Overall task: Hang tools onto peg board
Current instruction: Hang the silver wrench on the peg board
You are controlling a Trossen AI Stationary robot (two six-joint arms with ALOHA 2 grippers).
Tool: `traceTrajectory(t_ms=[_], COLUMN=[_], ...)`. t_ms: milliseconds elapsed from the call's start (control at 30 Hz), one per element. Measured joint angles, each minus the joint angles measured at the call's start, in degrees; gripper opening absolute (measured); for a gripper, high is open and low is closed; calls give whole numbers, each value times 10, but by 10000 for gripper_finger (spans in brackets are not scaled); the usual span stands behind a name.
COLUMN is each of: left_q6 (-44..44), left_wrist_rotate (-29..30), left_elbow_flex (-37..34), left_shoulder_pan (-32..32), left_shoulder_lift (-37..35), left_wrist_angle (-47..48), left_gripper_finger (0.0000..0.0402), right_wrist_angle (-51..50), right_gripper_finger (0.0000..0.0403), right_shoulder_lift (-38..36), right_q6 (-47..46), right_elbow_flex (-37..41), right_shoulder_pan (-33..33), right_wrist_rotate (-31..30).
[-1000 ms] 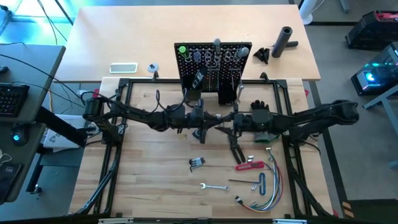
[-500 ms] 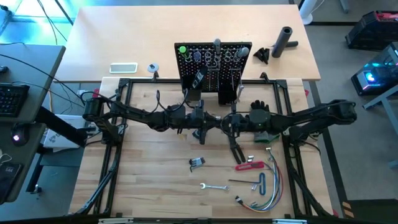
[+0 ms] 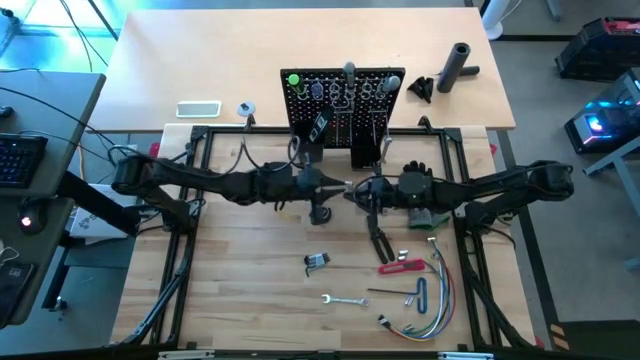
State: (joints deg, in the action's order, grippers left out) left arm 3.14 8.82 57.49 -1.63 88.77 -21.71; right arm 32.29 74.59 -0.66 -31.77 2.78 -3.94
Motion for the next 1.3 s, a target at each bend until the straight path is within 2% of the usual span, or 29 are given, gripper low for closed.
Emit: traceTrajectory(t_ms=[133,300,600,967,1300], left_q6=[18,23,14,15,15], left_wrist_rotate=[21,42,42,42,42], left_elbow_flex=[0,0,0,-1,-1], left_shoulder_pan=[0,2,4,9,18], left_shoulder_lift=[-44,-87,-103,-104,-104], left_wrist_angle=[74,128,204,211,240], left_gripper_finger=[80,80,81,81,81], right_wrist_angle=[16,73,147,133,132], right_gripper_finger=[3,3,2,2,2], right_shoulder_lift=[8,57,122,169,170], right_q6=[-25,-49,-92,-79,-110], right_elbow_flex=[0,0,0,-60,-63], right_shoulder_pan=[16,28,73,88,121], right_wrist_rotate=[6,11,10,12,23])
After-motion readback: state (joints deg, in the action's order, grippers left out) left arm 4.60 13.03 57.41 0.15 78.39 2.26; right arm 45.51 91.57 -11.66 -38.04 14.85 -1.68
